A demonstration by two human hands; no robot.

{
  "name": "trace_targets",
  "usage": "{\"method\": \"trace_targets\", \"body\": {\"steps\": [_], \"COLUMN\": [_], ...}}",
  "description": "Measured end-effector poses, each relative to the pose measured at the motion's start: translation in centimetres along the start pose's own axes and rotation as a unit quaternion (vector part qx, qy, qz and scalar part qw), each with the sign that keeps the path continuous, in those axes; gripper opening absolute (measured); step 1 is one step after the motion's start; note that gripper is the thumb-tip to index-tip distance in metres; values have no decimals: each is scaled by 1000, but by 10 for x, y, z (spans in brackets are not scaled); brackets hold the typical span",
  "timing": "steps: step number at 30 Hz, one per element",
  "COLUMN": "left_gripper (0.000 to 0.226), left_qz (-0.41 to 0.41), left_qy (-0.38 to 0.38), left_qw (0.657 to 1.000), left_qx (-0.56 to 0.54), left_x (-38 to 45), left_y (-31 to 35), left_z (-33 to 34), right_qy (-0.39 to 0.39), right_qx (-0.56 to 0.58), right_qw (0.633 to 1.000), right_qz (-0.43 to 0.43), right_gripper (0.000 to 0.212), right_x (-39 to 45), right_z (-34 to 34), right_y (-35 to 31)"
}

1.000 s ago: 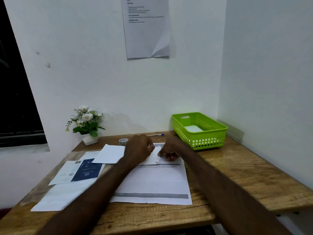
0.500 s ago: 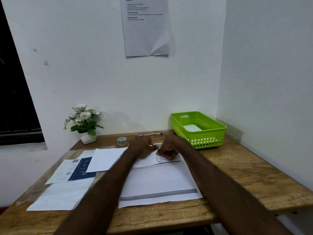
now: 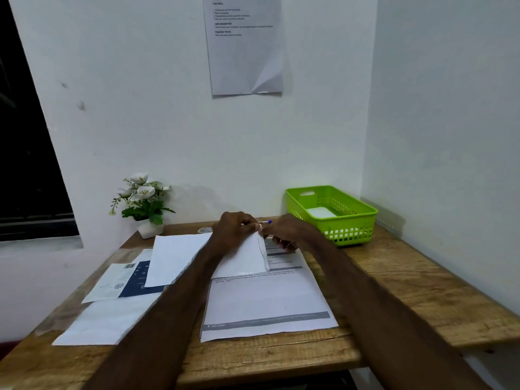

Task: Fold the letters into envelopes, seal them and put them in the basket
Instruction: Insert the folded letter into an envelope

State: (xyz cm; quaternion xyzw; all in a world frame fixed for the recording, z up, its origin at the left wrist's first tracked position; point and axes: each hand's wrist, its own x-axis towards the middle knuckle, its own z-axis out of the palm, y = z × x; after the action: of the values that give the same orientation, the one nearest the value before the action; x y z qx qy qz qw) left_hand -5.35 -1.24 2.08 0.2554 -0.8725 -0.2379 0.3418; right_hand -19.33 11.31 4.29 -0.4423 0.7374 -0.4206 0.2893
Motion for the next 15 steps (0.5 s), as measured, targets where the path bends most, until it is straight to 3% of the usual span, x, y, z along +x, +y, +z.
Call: {"method": "trace_targets", "body": {"steps": [6,15], "left_gripper": [15,15], "left_qz": [16,40], "left_qy": [43,111], "left_qw": [998,993], "left_qx": [31,33], "left_x": [-1,1], "left_y": [8,19], "left_z": [-13,-24], "right_qy": [0,-13], "right_qx": [51,74], "right_qw": [995,988], "right_qz": [-90,-134], "right_gripper": [23,40], "right_x": [-6,-9], "right_z": [-5,-1], "right_y": [-5,-13]}}
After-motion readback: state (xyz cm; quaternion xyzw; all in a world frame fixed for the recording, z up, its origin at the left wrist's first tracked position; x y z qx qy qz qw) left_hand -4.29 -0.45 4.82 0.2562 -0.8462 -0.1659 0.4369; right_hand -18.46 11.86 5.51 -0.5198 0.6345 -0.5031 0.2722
